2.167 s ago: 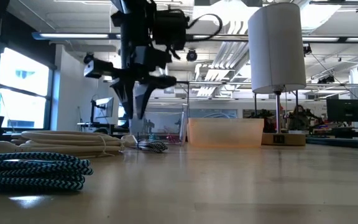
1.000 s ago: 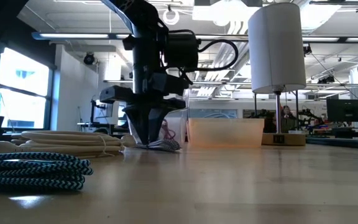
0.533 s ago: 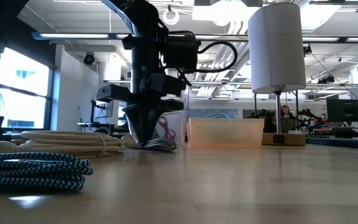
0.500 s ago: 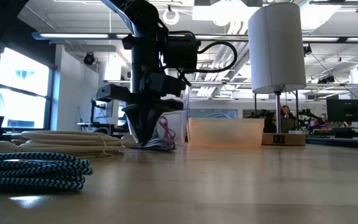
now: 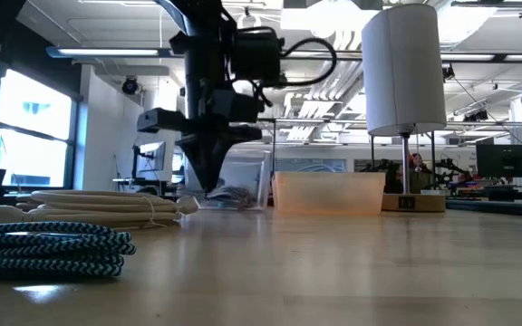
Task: Pick & Place USB Port
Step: Put the white charger cable into the transparent bin
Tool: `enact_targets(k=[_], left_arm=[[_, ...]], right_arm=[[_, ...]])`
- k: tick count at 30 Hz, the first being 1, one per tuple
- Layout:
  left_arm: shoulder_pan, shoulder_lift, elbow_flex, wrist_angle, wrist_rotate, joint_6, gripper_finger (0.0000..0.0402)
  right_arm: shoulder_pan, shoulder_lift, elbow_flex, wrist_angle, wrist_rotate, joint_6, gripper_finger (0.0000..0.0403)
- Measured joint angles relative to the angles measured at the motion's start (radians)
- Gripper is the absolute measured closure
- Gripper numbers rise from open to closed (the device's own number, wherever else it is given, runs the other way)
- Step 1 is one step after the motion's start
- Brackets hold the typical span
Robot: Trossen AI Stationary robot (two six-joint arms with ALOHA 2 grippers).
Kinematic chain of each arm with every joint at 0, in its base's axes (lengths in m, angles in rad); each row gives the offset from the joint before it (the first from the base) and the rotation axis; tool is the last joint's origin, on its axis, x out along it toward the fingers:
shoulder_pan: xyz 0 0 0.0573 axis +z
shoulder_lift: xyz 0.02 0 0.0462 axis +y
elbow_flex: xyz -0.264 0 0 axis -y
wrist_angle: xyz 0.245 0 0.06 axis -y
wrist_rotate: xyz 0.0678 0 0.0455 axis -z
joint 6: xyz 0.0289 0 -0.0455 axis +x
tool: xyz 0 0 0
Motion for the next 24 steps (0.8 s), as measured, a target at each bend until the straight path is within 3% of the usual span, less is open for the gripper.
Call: enact_targets(k=[5,11,17,24], left_arm=[[0.0,-0.02,0.009,-0.006,-0.009,-0.009,0.0401],[-0.021,-0.019,0.096,-0.117,-0.088,-0.018,0.0401],[-0.066,-0.02,0.263,-0.248,-0.062,0.009,0.0401],[-0.11,-0.02,0.496,-0.465,-0.151,0.117,0.0401]], right_arm=[[0.0,0.0,0.0,0.004,0.0,0.0,0.025],[0.0,0.0,0.0,0.011,-0.001,0.001,0.025],[0.0,0.0,0.0,0.012,-0.002,0.003,0.025],[0.0,0.0,0.0,0.012,-0.008,0.001,0.025]])
